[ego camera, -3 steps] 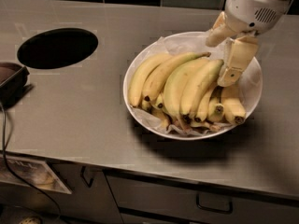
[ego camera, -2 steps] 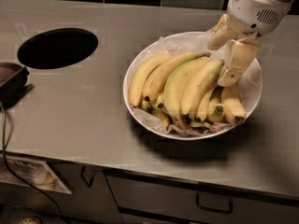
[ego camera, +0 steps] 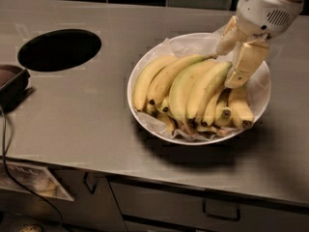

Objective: Pick banana from white bowl

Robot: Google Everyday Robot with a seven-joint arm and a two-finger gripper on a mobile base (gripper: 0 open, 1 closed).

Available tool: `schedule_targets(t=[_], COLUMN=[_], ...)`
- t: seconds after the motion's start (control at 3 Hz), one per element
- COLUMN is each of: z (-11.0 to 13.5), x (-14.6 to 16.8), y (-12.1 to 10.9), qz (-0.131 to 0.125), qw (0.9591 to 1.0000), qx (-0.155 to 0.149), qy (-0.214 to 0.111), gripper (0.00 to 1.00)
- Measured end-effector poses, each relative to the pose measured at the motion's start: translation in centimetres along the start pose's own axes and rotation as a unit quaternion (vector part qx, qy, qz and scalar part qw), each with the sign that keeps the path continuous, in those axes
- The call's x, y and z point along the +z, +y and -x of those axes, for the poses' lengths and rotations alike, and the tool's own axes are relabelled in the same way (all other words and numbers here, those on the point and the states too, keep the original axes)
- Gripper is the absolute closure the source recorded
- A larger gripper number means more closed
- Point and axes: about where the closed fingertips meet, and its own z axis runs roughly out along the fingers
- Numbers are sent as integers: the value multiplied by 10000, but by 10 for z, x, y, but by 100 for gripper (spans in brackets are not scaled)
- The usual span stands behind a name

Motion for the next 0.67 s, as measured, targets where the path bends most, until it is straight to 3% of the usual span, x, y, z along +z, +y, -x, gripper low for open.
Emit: schedule_targets(t=[0.67], z=[-2], x=[0], y=[1], qz=[63], qw=[10000], qx=[63], qy=[28], gripper=[39])
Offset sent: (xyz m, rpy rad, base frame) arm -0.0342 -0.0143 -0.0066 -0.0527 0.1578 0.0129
